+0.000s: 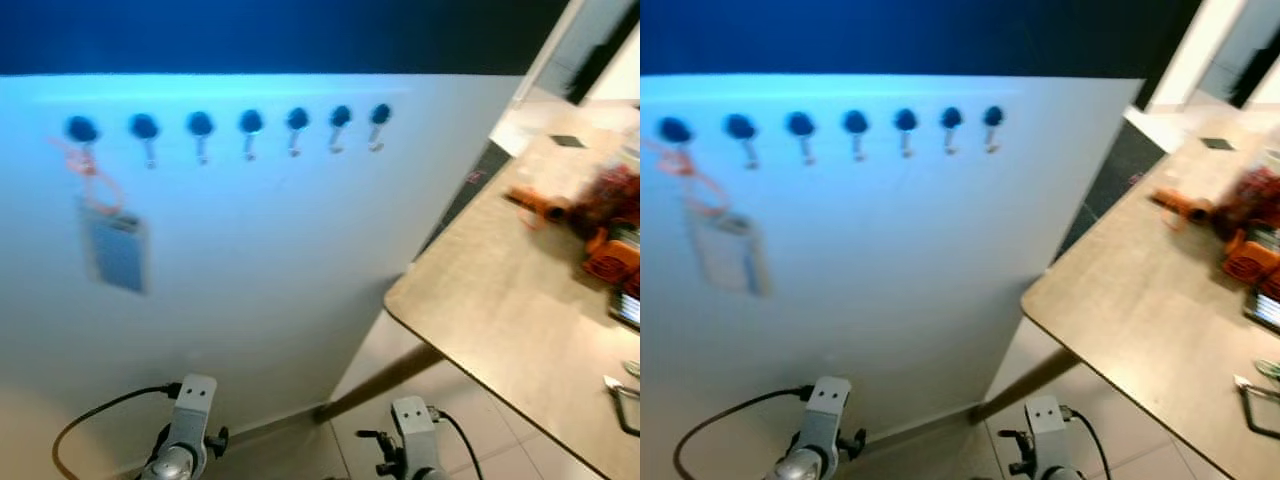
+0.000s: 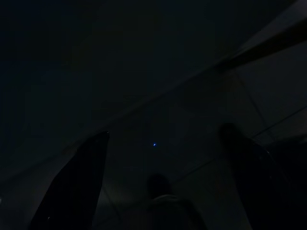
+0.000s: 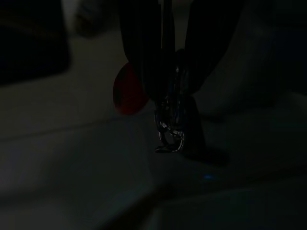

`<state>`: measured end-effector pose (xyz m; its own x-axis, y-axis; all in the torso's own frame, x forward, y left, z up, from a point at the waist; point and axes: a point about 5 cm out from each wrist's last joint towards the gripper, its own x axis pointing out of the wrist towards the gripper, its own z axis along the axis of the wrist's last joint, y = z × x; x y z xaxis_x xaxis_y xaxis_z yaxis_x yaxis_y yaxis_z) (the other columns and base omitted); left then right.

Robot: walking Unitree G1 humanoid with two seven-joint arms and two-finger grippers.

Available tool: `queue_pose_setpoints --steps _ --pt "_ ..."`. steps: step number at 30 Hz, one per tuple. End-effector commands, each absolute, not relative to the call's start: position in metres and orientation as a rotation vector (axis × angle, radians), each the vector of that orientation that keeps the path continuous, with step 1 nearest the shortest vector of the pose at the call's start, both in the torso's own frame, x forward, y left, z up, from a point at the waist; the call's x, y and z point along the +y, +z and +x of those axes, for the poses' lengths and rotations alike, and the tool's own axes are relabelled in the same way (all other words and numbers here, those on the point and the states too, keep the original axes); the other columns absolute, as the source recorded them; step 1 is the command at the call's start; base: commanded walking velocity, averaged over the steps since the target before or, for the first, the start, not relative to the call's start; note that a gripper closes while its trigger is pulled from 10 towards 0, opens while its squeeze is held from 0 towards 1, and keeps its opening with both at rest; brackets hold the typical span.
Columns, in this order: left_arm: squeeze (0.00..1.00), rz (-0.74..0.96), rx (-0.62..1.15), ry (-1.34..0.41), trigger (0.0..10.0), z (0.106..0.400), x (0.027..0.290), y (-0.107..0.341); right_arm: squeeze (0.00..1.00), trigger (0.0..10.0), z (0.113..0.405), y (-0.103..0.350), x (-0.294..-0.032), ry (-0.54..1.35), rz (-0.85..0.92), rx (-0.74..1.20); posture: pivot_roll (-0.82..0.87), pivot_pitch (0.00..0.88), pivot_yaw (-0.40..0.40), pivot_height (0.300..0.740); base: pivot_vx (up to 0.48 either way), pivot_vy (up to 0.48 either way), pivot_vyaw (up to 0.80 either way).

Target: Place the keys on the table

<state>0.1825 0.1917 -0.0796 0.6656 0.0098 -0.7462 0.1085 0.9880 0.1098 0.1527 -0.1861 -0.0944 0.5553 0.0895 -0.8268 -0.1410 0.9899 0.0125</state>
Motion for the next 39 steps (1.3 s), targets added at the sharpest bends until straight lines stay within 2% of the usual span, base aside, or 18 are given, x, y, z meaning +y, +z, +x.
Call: queue_pose_setpoints --steps 1,9,20,39 --pt "0.0 0.141 0.858 -0.048 10.0 0.177 0.192 -0.082 0.0 10.0 0.151 -0.095 -0.189 0.141 -0.052 0.977 0.1 0.0 -0.124 0.74 0.0 0.0 -0.8" --pt "0.0 0.121 0.845 -0.036 10.0 0.177 0.192 -0.082 0.0 10.0 0.146 -0.095 -0.198 0.145 -0.062 0.985 0.1 0.0 -0.13 0.74 0.0 0.0 -0.8" --pt "0.0 0.112 0.851 -0.028 10.0 0.164 0.198 -0.085 0.0 10.0 0.145 -0.098 -0.179 0.196 -0.059 1.016 0.1 0.007 -0.128 0.74 0.0 0.0 -0.8" --pt "0.0 0.104 0.872 -0.011 10.0 0.158 0.203 -0.088 0.0 10.0 0.146 -0.099 -0.175 0.205 -0.065 1.025 0.1 0.009 -0.132 0.74 0.0 0.0 -0.8"
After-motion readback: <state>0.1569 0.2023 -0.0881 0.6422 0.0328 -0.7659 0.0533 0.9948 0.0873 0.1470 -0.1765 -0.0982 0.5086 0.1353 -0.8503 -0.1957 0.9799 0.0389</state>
